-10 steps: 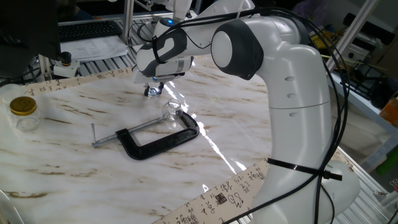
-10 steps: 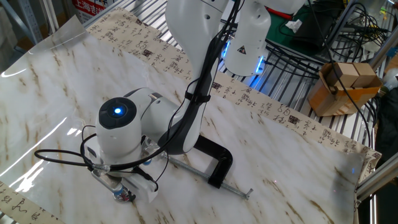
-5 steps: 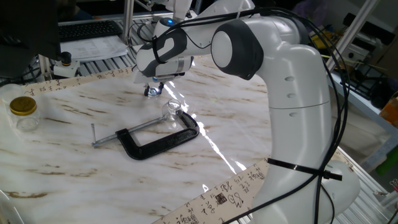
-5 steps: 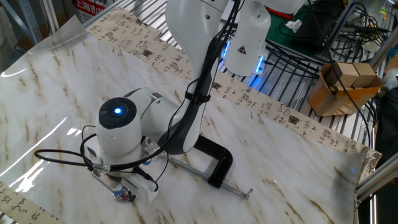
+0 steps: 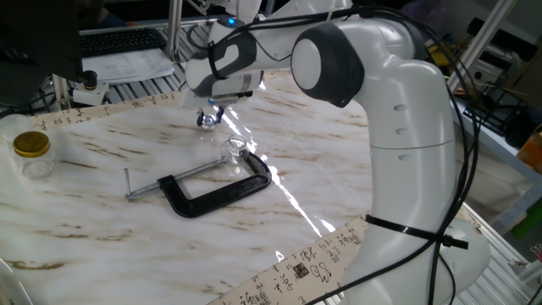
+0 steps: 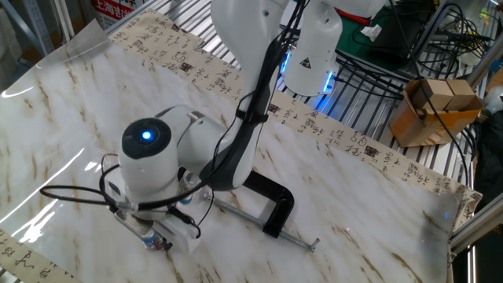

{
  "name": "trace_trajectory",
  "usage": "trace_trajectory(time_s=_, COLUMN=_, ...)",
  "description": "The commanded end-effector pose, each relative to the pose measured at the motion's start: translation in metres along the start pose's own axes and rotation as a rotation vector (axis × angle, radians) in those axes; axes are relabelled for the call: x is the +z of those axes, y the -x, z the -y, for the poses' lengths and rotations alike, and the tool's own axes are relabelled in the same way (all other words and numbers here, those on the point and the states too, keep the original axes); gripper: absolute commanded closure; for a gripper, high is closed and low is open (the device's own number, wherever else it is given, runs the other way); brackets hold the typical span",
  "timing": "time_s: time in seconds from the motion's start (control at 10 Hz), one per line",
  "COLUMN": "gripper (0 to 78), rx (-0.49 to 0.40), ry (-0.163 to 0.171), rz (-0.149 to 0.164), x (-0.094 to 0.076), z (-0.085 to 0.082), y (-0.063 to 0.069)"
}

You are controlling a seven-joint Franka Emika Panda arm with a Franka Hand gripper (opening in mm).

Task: Screw the lid onto the jar

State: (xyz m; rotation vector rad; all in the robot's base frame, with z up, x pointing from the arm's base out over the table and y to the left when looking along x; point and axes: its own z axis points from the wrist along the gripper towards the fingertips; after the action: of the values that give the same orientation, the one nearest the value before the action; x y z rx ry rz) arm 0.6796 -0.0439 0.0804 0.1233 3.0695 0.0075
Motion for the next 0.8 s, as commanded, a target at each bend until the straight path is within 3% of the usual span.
trace_trajectory(time_s=0.1, gripper=76.1, rx=0.002, ry=-0.007, rz=-0.009, x=-0.025, z=0.000, y=-0.004)
trace_trajectory(time_s=0.6, gripper=76.1, rx=0.012, ry=-0.007, rz=-0.006, x=-0.053, z=0.004, y=-0.023)
trace_trajectory(time_s=0.8, gripper=76.1, rx=0.006, ry=-0.007, rz=-0.016, x=-0.070, z=0.011, y=-0.041)
